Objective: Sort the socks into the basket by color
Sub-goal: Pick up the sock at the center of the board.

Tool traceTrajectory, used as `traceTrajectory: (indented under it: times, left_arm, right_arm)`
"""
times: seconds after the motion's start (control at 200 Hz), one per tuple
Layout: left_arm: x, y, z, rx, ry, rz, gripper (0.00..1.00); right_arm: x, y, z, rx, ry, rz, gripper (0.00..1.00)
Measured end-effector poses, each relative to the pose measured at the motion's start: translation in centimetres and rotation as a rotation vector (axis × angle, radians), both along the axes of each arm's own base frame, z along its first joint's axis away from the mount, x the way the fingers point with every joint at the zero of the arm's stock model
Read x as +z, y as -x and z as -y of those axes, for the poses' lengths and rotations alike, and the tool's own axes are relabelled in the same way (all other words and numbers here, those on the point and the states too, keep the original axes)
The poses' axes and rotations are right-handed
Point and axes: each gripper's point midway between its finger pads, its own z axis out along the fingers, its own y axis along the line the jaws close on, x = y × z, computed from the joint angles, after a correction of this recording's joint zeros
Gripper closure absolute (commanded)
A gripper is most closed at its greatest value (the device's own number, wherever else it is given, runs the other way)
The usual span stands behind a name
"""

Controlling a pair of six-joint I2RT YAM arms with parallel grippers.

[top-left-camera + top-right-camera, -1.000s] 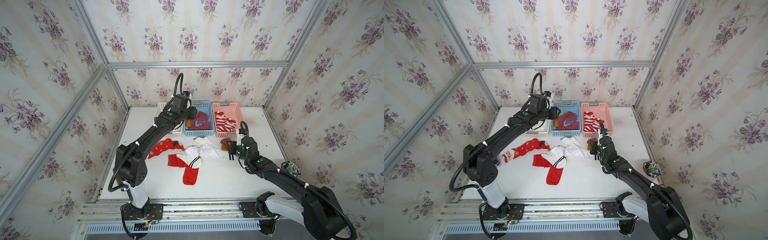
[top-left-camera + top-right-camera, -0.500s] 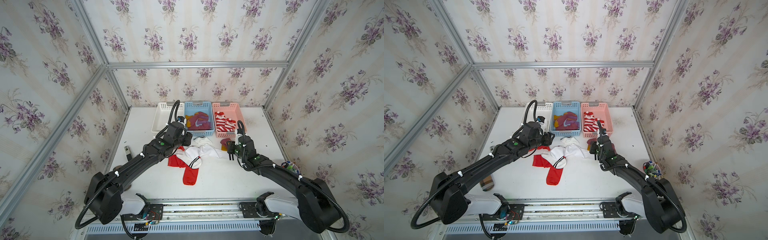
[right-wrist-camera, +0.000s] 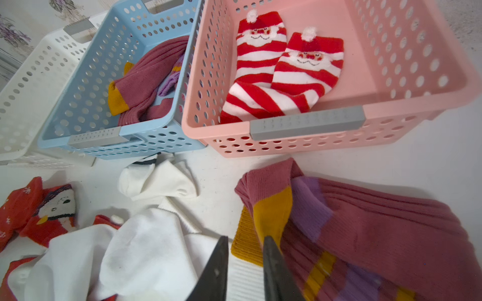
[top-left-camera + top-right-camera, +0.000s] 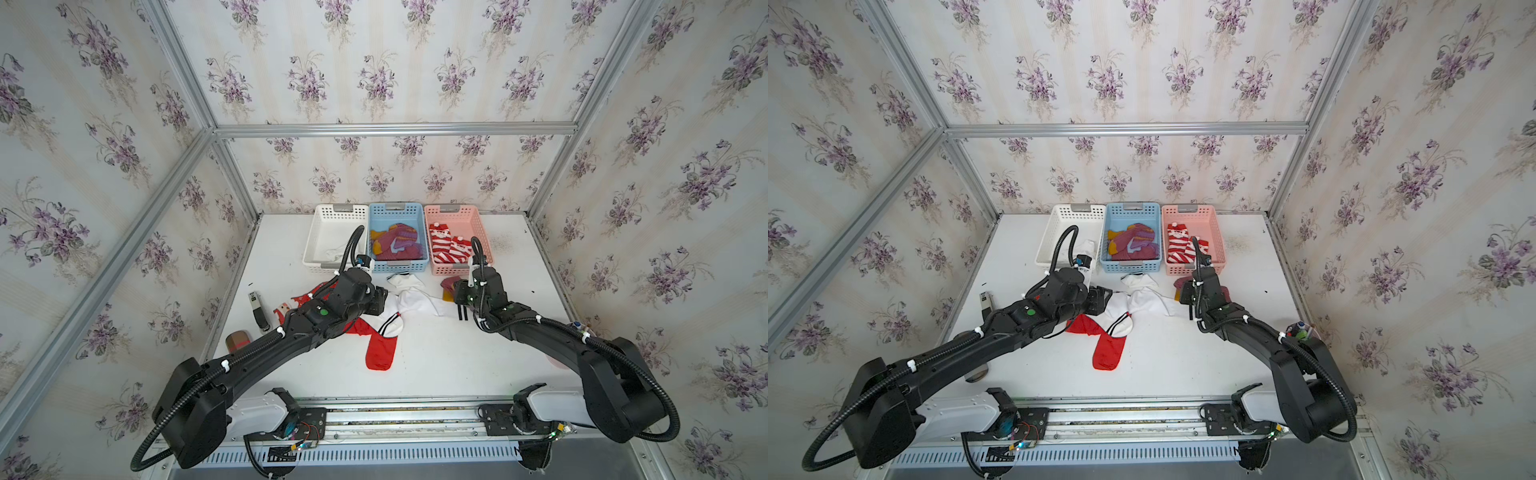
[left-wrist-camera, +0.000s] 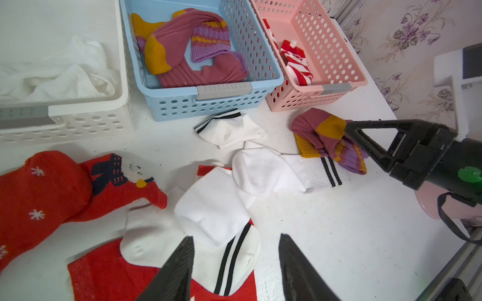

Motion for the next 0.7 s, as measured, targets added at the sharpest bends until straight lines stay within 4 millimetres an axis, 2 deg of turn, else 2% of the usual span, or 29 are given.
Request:
traceTrajectory:
  times: [0.17, 0.275, 0.43, 0.57, 0.699]
  left_arm:
    - [0.2, 0.1, 0.0, 0.002, 0.003, 0.004, 0.41]
    - [0.4, 0.1, 0.0, 0.002, 0.006, 0.009, 0.4]
    - [0.6, 0.2, 0.0, 0.002, 0.01, 0.013, 0.39]
    - [0.6, 0.2, 0.0, 0.002, 0.011, 0.014, 0.39]
    - [0.7, 0.2, 0.0, 0.001, 0.013, 0.016, 0.38]
  right_arm:
    - [0.0, -0.2, 0.7, -0.029, 0.017, 0.003, 0.64]
    - [-0.2, -0.3, 1.3, -0.054, 0.032, 0.0, 0.53]
    - [-1.3, -0.2, 2.0, -0.073, 0.057, -0.031, 0.44]
    - [-2.4, -0.3, 2.2, -0.08, 0.076, -0.059, 0.39]
    - [-3.2, -0.4, 2.2, -0.082, 0.086, -0.08, 0.39]
